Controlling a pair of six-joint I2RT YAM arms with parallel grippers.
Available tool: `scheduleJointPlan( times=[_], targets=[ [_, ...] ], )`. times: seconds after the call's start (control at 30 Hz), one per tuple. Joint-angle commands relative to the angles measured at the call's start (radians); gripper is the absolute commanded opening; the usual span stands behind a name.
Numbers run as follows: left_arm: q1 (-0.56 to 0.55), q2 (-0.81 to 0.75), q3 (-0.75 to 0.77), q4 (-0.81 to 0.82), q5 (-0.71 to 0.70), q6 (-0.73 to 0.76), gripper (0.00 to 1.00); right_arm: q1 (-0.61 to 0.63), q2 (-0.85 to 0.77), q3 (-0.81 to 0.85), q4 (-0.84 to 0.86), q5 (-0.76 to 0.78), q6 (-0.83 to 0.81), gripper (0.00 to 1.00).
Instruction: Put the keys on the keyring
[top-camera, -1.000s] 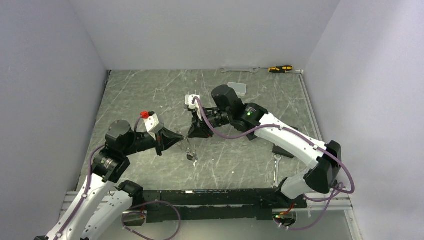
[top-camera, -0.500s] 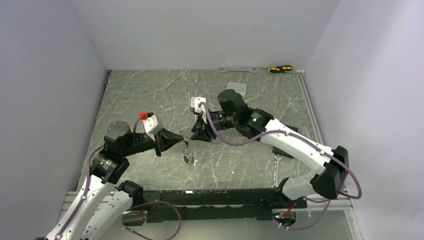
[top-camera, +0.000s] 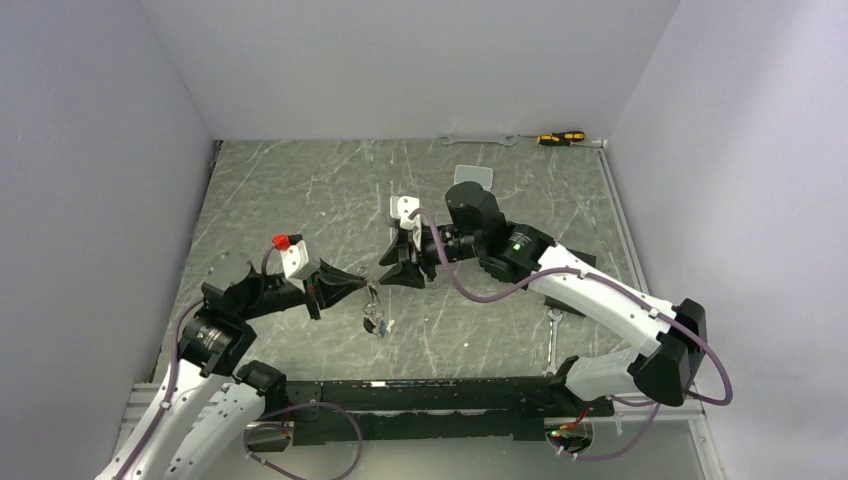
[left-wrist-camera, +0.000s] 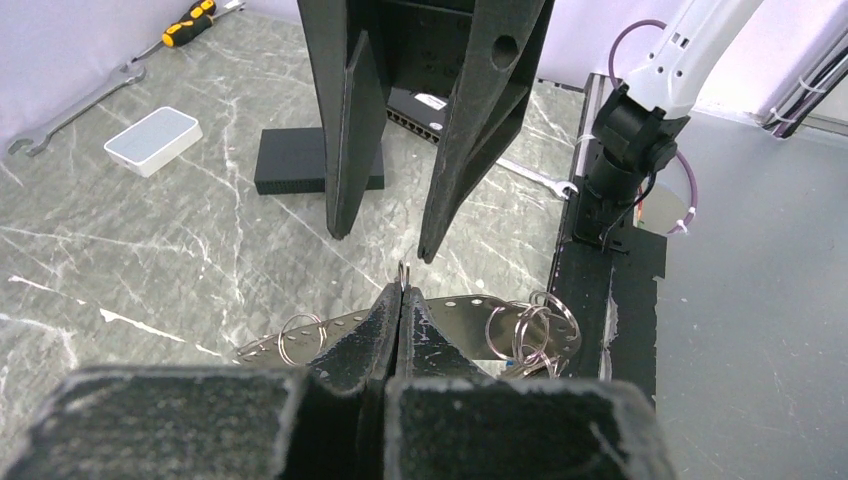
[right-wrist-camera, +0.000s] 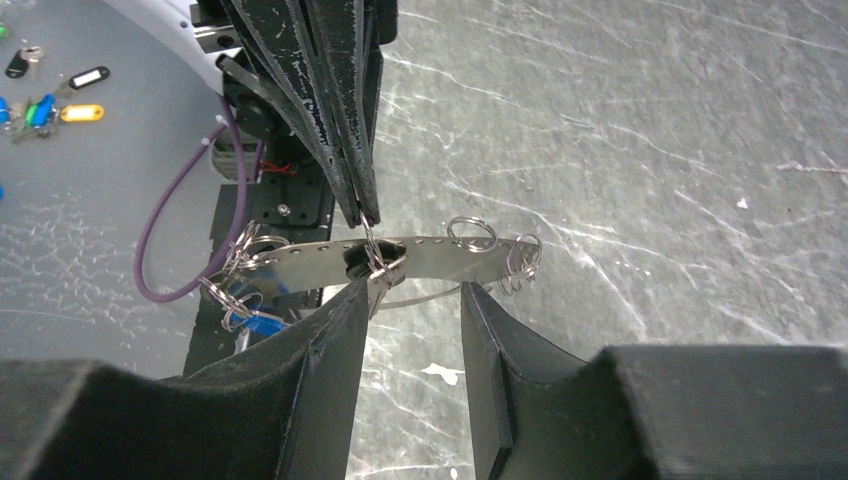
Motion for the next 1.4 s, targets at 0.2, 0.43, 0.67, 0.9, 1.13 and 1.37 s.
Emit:
scheduleJointPlan(
  times=[0.2, 0.43, 0.67, 0.9, 1.13, 1.37],
  targets=[
    [-0.002, 0.022, 0.003, 0.121, 0.063, -0.018, 0.0, -0.004, -0.056, -0.059, 0.135, -0.098, 0.033, 0.42],
    [-0.002, 0.03, 0.005, 0.119, 0.057, -0.021, 0.0, -0.004, -0.066, -0.093, 0.197, -0.109, 0.056, 0.41],
    [-0.001, 0.02, 0.001, 0.132, 0.057, -0.04, 0.0, -0.004, -0.052, -0.102, 0.235, -0.114, 0.068, 0.4],
    [0.002, 0.017, -0.001, 0.139, 0.052, -0.052, 0.0, -0.004, -0.043, -0.107, 0.261, -0.121, 0.077, 0.39],
    [0.006, 0.007, -0.002, 0.133, 0.046, -0.051, 0.0, -0.004, -0.036, -0.111, 0.269, -0.129, 0.081, 0.37],
    [0.013, -0.002, -0.005, 0.139, 0.047, -0.058, 0.0, -0.004, -0.012, -0.114, 0.27, -0.117, 0.074, 0.38]
  ],
)
